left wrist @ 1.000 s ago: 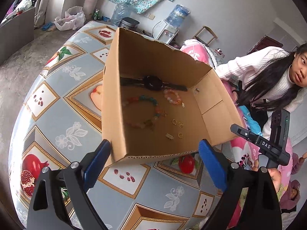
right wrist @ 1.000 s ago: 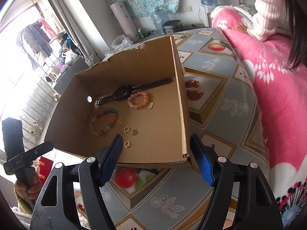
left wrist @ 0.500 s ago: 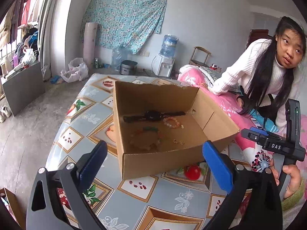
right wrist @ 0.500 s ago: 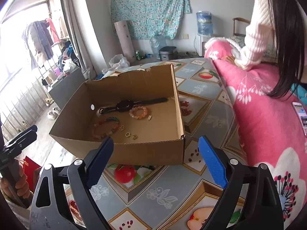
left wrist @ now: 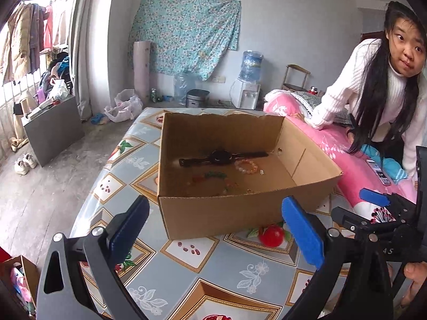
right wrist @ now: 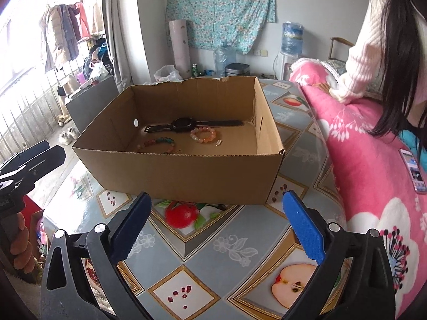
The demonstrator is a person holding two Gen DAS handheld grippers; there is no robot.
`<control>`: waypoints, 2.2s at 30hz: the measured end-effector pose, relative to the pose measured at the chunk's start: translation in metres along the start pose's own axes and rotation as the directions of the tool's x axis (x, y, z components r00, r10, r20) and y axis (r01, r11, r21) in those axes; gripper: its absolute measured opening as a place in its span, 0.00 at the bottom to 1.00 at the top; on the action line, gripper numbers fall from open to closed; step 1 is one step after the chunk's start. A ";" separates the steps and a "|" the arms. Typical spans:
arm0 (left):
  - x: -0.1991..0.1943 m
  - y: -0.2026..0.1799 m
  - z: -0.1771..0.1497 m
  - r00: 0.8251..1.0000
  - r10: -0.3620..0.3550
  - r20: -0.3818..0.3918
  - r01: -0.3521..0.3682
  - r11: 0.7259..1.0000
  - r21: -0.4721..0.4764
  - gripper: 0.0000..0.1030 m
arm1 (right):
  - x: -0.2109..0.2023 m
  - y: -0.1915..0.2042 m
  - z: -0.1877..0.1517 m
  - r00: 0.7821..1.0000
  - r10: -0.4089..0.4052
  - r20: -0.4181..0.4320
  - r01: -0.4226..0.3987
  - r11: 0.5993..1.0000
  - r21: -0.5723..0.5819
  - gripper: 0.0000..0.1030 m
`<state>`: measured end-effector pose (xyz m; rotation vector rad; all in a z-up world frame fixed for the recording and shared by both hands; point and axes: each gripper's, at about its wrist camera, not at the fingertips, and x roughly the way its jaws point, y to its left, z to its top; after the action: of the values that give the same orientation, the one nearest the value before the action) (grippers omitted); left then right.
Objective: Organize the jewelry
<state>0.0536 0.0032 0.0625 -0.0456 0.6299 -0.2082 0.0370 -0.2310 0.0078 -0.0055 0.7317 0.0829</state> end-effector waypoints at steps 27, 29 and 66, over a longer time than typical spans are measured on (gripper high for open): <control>0.010 -0.022 0.000 0.993 0.114 -0.037 -0.112 0.992 0.053 0.95 | -0.001 0.013 0.012 0.985 -0.162 0.061 0.162 0.987 -0.009 0.92; 0.009 -0.019 0.001 0.991 0.126 -0.033 -0.125 0.991 0.039 0.95 | 0.000 0.012 0.012 0.986 -0.161 0.054 0.161 0.987 -0.006 0.92; 0.022 0.007 -0.005 0.980 0.115 -0.165 -0.131 0.987 -0.094 0.95 | 0.018 0.009 0.012 0.993 -0.112 -0.029 0.113 0.993 0.033 0.92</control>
<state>0.0698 0.0050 0.0451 -0.0914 0.8000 -0.0588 0.0577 -0.2206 0.0054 -0.0148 0.7582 -0.0371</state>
